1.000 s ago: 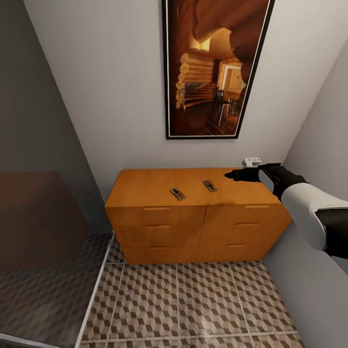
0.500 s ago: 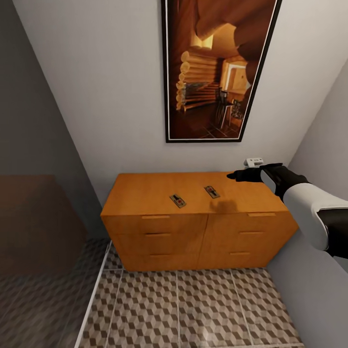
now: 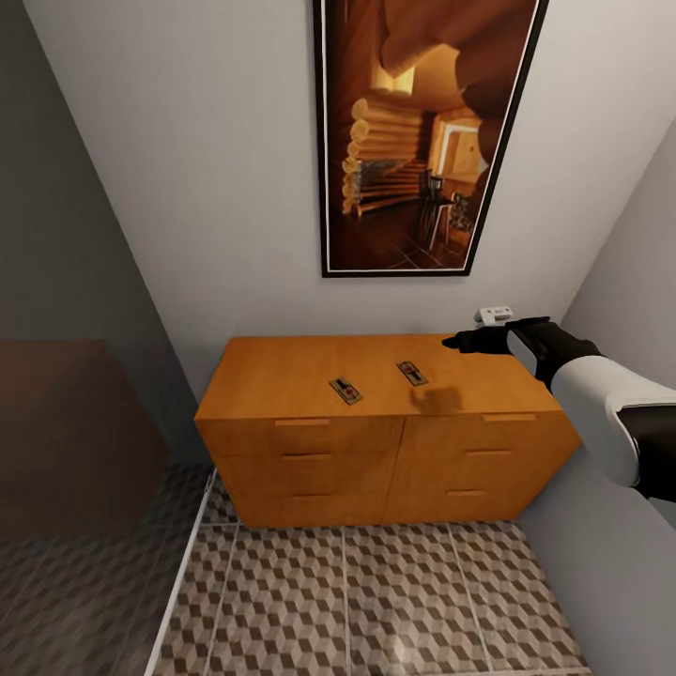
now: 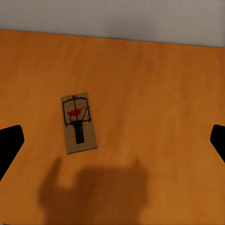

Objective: Take the four mousetraps from the cabinet in the bathroom and place them on the bathroom floor. Make sure all four end up on the same floor surface, and ensure that at least two of them are either under or directly next to the same bathroom sink.

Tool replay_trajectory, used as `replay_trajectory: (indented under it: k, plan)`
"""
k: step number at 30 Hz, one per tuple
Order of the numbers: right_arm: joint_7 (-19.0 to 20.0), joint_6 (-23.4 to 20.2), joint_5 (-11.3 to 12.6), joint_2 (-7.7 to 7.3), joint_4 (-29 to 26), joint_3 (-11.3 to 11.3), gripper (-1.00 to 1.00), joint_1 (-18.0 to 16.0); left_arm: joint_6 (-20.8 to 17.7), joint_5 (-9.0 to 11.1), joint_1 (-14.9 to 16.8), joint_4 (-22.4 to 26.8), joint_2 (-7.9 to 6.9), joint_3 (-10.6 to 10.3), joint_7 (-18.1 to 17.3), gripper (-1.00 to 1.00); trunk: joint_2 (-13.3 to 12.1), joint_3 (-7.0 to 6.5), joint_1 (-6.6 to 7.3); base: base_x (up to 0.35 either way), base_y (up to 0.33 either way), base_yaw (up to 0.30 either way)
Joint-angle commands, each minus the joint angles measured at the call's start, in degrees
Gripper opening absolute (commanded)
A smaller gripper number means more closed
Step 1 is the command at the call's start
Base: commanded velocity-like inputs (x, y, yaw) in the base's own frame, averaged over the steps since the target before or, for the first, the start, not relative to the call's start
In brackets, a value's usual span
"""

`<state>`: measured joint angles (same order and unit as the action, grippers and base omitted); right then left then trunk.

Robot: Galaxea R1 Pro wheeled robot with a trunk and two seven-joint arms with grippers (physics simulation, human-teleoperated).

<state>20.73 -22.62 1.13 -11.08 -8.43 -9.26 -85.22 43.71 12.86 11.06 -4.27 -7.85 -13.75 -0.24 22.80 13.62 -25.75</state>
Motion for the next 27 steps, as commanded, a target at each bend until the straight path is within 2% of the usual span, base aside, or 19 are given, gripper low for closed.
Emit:
replay_trajectory:
  k: [1, 21, 27]
  plan:
    - [0.2, -0.3, 0.1, -0.06, -0.1, -0.4, 1.0, 0.0, 0.3, 0.4, 0.1, -0.2, 0.03, -0.5, 0.0, 1.0, 0.1, 0.13, -0.03, 0.0, 0.0, 0.0]
    - [0.2, -0.3, 0.1, -0.08, -0.1, -0.4, 1.0, 0.0, 0.3, 0.4, 0.1, -0.2, 0.09, -0.5, 0.0, 1.0, 0.1, 1.08, -0.03, 0.0, 0.0, 0.0]
    - [0.1, -0.3, -1.0, -0.08, -0.2, -0.4, 1.0, 0.0, 0.3, 0.4, 0.1, -0.2, 0.11, -0.5, 0.0, 1.0, 0.1, 1.11, -0.03, 0.0, 0.0, 0.0]
